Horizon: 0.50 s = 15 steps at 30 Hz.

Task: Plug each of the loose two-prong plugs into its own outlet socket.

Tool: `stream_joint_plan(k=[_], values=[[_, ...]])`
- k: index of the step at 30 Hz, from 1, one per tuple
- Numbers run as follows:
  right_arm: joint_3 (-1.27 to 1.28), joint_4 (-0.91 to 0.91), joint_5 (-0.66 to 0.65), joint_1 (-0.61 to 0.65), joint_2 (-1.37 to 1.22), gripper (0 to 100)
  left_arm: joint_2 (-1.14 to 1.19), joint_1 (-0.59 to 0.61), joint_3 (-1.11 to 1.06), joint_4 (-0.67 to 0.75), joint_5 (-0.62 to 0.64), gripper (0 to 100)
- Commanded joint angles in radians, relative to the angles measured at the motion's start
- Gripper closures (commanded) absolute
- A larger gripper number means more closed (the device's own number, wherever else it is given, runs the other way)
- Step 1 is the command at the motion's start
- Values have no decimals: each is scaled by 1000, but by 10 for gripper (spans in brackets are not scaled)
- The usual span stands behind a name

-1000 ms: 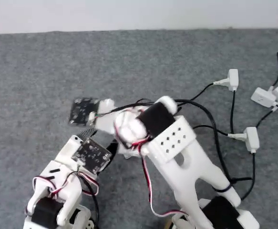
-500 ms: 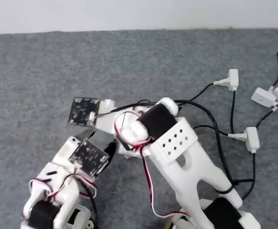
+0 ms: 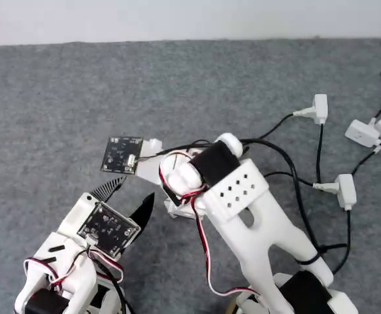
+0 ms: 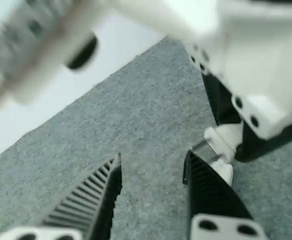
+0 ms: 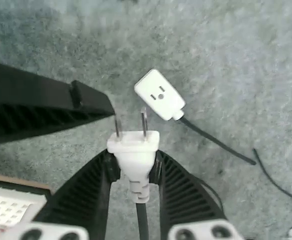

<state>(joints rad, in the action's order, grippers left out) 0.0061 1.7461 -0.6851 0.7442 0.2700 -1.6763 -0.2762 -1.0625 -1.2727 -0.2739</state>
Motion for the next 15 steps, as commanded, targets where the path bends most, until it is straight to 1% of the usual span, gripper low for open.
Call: stream_joint_plan(k=[1, 6, 15], values=[[5, -21, -14, 2, 44, 990, 0, -6, 21, 34, -8, 804], [3, -22, -8, 15, 44, 990, 0, -6, -30, 72, 18, 804], [2, -12, -17, 18, 44, 990, 0, -6, -31, 66, 25, 804]])
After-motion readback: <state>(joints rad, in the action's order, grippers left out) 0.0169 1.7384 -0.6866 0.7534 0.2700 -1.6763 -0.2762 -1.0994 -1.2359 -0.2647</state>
